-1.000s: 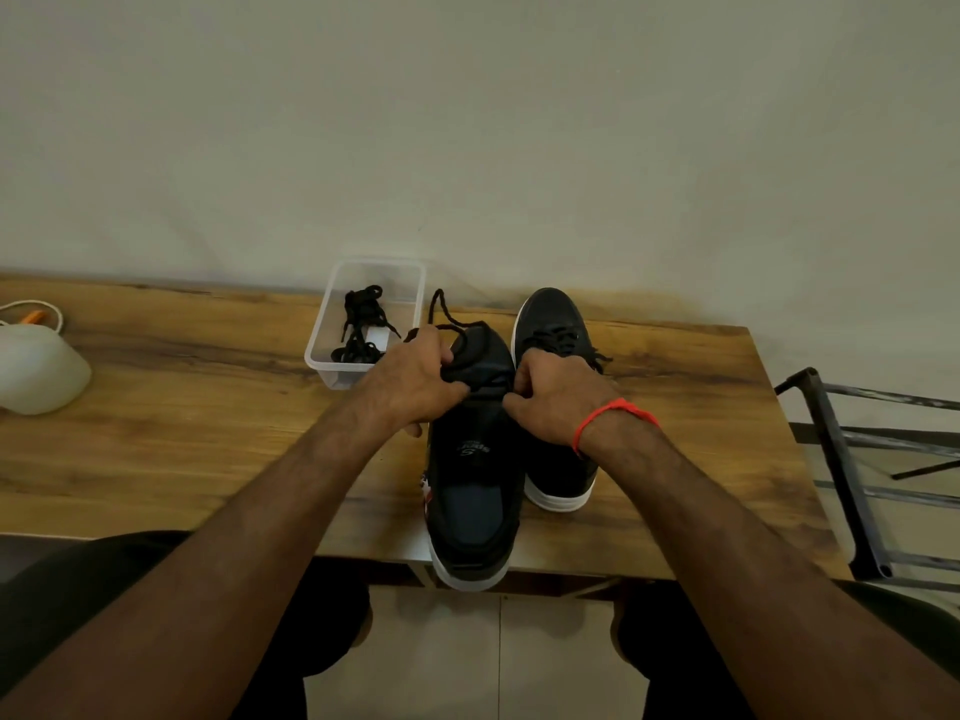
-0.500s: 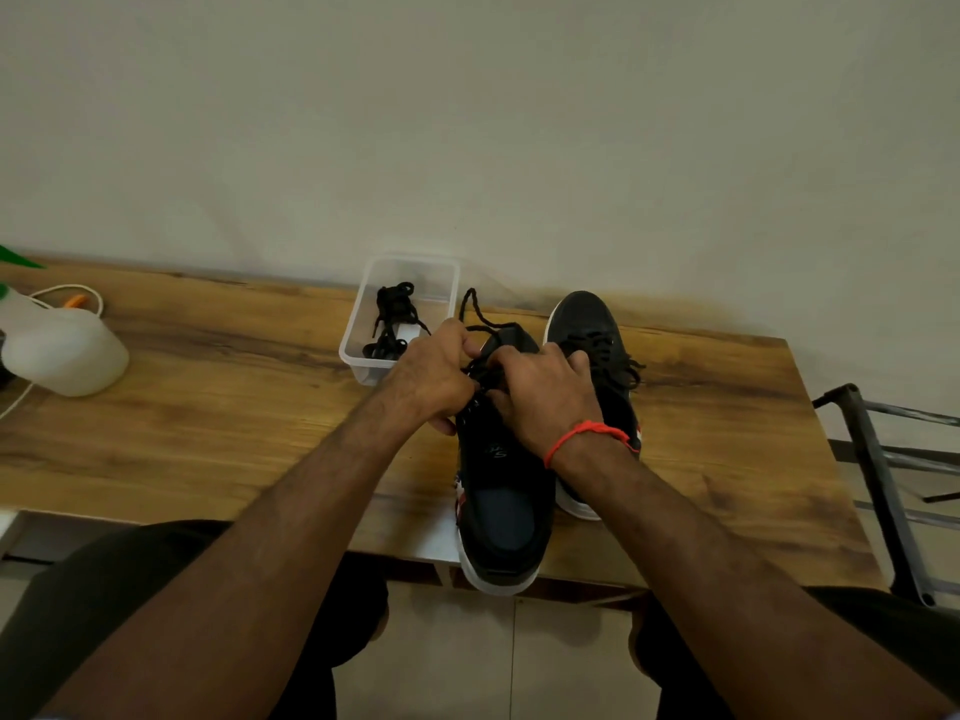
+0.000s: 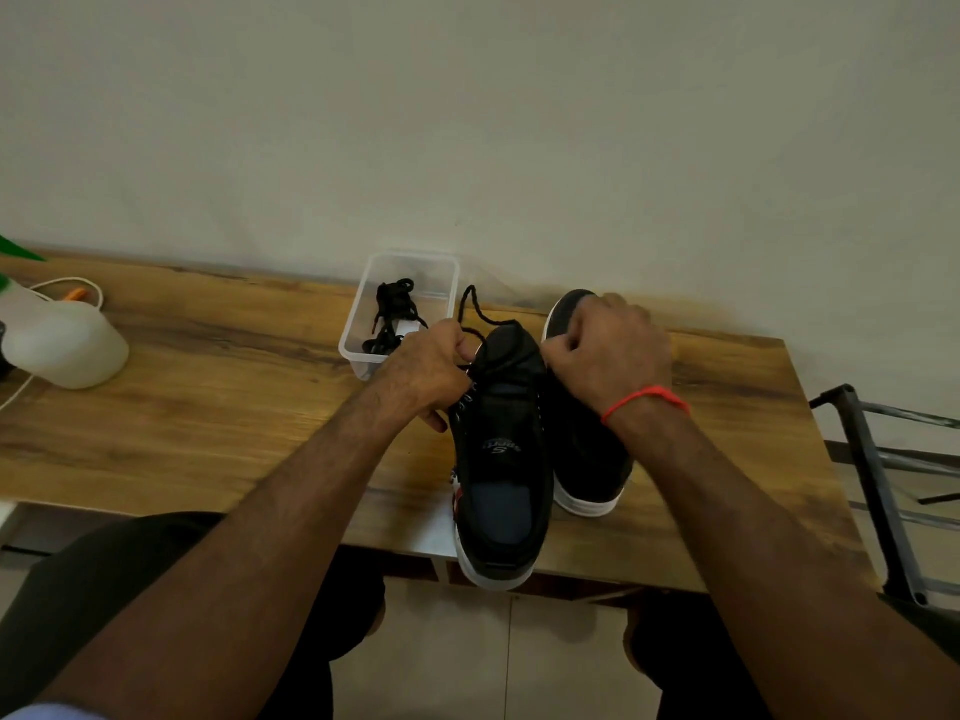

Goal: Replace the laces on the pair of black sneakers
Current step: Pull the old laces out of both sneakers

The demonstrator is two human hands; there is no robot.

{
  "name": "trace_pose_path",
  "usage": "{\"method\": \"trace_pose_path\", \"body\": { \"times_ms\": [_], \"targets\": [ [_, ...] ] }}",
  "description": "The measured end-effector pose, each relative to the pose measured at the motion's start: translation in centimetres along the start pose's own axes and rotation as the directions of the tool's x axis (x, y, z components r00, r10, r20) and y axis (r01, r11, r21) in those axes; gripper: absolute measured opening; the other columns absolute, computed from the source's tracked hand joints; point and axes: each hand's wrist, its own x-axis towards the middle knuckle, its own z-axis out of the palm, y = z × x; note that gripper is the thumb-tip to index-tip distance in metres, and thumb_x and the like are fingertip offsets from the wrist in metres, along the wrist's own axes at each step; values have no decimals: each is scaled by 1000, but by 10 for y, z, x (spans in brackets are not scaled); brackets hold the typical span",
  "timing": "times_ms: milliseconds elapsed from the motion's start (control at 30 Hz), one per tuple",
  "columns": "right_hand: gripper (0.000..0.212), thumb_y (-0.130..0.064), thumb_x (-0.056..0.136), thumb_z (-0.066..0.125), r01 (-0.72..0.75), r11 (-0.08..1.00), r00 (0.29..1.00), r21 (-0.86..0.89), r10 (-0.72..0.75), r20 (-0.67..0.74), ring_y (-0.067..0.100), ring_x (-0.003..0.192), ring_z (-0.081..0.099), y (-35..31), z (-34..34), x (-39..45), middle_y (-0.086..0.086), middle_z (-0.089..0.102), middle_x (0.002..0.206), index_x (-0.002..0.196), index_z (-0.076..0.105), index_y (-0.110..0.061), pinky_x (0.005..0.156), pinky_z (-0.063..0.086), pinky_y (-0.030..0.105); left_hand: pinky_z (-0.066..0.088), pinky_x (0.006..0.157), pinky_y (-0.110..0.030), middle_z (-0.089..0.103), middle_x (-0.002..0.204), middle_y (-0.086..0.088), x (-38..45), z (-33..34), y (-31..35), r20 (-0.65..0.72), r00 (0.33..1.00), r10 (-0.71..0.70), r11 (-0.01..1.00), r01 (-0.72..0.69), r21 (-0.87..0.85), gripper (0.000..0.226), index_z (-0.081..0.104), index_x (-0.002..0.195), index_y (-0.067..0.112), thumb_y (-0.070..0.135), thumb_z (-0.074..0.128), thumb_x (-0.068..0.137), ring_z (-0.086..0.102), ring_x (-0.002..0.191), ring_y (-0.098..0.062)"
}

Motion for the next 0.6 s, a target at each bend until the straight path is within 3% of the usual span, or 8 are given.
{"method": "trace_pose_path", "body": {
  "times_ms": [67,133,200,267,367,500,600],
  "targets": [
    [28,-36,82,56,-126,991,992,45,124,36,35,100,56,23,-14,10,10,60,106,99,62,-14,87,50,46,59,49,-31,51,107,-2,0,0,0,8,1000,-13,1000,13,-8,27,52,106,21,1,66,94,69,90,-29],
    [26,-33,86,58,-155,986,986,62,150,73,35,107,52,37,-17,13,11,56,114,106,58,-17,92,47,47,61,51,-34,53,105,-4,0,0,1,12,1000,-15,1000,15,-3,24,53,106,21,3,65,95,70,89,-29],
    [25,-29,87,58,-44,995,998,94,40,39,34,111,47,32,-12,10,9,53,117,110,56,-21,95,40,44,62,54,-35,55,103,-4,-1,0,1,21,1000,-17,1000,18,-7,23,53,105,21,4,65,95,71,86,-28],
    [19,-29,88,58,158,983,987,96,-160,5,31,113,44,15,-3,4,5,52,115,106,59,-25,94,35,43,62,54,-36,56,105,-6,-1,0,2,29,999,-16,1000,17,-8,24,54,108,20,4,66,95,71,86,-28],
    [24,-42,92,56,374,926,923,-56,-365,124,30,123,37,-14,17,-9,0,50,123,112,60,-28,98,30,47,62,54,-36,57,106,-7,-2,-1,2,31,999,-17,1000,17,-7,23,54,109,20,5,66,95,72,84,-26],
    [35,-46,98,52,439,880,887,-182,-392,246,31,130,33,-29,38,-19,1,48,137,126,58,-27,100,28,51,63,54,-37,57,103,-6,-1,-2,1,32,999,-8,1000,8,-13,24,53,108,21,5,66,95,71,81,-24],
    [18,-40,93,55,332,941,939,-64,-323,118,28,120,43,-25,29,-11,-3,58,119,101,63,-27,94,31,48,63,55,-37,56,107,-7,-2,-3,2,32,999,-7,1000,7,-12,25,53,109,20,4,67,94,71,85,-26]
  ]
}}
